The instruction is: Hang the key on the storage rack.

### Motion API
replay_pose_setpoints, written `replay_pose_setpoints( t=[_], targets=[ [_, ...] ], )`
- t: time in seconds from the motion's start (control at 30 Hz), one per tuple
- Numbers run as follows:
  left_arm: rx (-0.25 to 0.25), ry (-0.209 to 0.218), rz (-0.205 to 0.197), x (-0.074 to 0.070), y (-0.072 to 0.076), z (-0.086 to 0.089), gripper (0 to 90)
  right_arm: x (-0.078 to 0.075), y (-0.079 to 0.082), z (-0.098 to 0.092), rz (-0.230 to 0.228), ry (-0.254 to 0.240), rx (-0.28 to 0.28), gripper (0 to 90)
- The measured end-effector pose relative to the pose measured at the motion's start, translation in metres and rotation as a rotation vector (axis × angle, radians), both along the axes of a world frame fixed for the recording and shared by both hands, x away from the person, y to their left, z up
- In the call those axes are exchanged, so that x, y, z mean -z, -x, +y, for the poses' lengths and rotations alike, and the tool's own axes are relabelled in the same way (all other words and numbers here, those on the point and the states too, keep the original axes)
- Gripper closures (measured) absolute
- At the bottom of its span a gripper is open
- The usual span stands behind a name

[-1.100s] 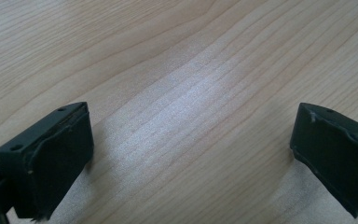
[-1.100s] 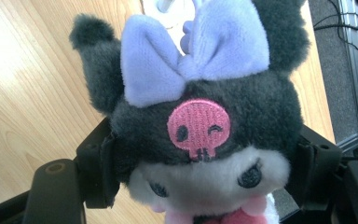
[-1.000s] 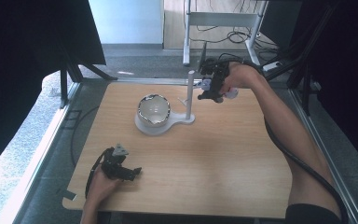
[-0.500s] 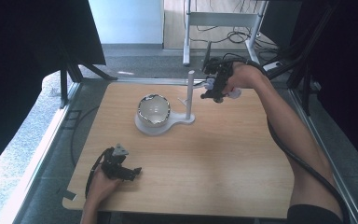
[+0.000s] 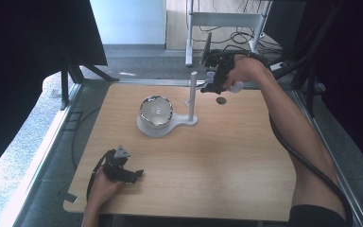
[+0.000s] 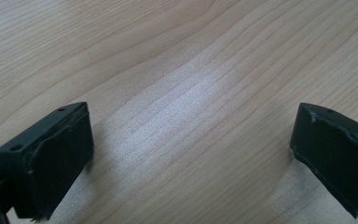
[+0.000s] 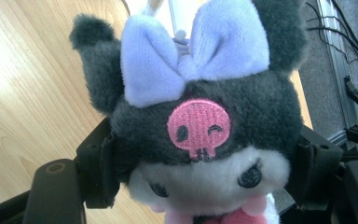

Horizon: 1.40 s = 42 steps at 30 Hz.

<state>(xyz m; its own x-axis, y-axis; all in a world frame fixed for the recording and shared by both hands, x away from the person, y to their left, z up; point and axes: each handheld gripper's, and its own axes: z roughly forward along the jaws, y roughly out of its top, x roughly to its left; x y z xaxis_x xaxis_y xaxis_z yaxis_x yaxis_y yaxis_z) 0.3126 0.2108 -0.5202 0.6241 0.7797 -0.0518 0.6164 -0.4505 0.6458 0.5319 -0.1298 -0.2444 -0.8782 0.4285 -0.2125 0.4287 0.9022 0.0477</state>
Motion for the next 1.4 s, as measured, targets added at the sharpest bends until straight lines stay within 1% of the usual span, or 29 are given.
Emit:
replay_pose_setpoints(
  t=[0.37,0.43,0.63,0.77,1.17,1.27,1.4],
  targets=[
    [0.001,0.002,0.001,0.0,0.0,0.0,0.0,0.0,-0.006,0.005,-0.023,-0.016,-0.004,25.7],
    [0.001,0.002,0.001,0.0,0.0,0.0,0.0,0.001,-0.008,0.006,-0.034,-0.017,-0.006,25.7],
    [0.001,0.003,0.001,0.0,0.0,0.0,0.0,0.008,-0.013,0.007,-0.044,-0.023,-0.006,25.7],
    [0.001,0.001,0.0,0.0,0.0,0.0,0.0,0.015,-0.017,0.006,-0.042,-0.021,0.007,25.6],
    [0.003,0.002,0.002,0.0,0.0,0.0,0.0,0.027,-0.024,-0.005,-0.041,0.02,0.014,25.5],
    [0.003,0.002,0.002,0.0,0.0,0.0,0.0,0.031,-0.024,-0.008,-0.031,0.037,0.008,25.5],
    [0.003,0.003,0.002,0.0,0.0,0.0,0.0,0.04,-0.024,-0.01,-0.021,0.045,0.004,25.4]
  ],
)
